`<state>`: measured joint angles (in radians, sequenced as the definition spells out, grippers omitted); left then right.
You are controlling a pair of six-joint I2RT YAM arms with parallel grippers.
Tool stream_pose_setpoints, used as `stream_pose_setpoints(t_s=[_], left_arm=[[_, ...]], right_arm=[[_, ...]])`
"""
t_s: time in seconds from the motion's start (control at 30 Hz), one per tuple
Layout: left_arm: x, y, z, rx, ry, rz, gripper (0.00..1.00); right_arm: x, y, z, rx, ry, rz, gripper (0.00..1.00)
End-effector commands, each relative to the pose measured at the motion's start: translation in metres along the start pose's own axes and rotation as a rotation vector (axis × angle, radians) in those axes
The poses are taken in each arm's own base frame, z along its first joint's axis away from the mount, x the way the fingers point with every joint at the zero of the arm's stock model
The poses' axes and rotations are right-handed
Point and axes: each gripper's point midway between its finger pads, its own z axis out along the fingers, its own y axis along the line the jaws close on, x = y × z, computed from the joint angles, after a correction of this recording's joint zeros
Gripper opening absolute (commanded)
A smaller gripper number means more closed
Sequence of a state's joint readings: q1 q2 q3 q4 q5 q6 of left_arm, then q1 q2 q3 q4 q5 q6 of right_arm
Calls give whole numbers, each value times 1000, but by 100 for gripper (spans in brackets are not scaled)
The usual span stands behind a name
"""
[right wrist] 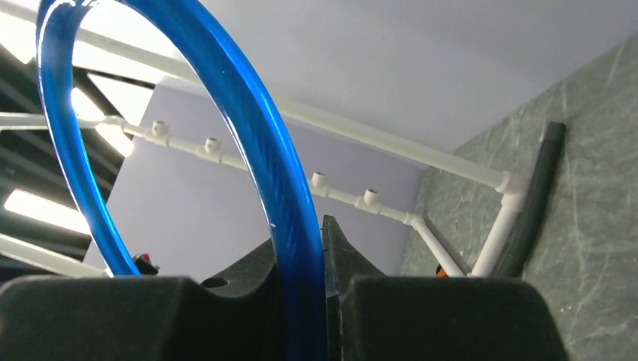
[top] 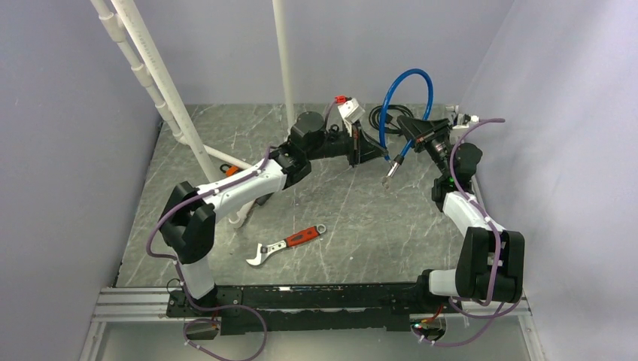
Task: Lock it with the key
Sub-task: Lock the lock.
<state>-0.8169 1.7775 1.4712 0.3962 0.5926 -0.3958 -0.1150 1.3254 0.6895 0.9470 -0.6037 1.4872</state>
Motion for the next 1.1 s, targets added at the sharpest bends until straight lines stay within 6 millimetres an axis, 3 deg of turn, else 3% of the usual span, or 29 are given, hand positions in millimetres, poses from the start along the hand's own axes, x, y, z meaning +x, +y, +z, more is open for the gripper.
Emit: stream_pose_setpoints(t_s=[0.0,0.2,0.33,0.43,0.57,0.67,0.77,0.87,1.07], left_arm=[[-10,-2,-2,-15,-60,97,0],[12,-5,-3,-37,-82,214,0],[42,-7,-3,-22,-49,221,0],[63,1,-6,-45,-35,188,0],[67,-3,-8,-31,-53,202,0],[69,-22,-12,32,-59,281,0],[77,-35,-15,78,-31,293,0],[79,-29,-15,41,-14,201,0],[86,-13,-15,-35,51,103,0]], right_arm=[[-7,11,0,-3,-55,72,0],[-3,-26,-6,121,-69,184,0],[13,-71,-23,230,-67,238,0],[21,-93,-33,290,-65,273,0],[25,-108,-35,332,-59,318,0],[22,-107,-28,322,-52,332,0],[18,-82,-18,242,-30,304,0],[18,-47,-13,126,7,201,0],[25,-23,-19,34,36,88,0]])
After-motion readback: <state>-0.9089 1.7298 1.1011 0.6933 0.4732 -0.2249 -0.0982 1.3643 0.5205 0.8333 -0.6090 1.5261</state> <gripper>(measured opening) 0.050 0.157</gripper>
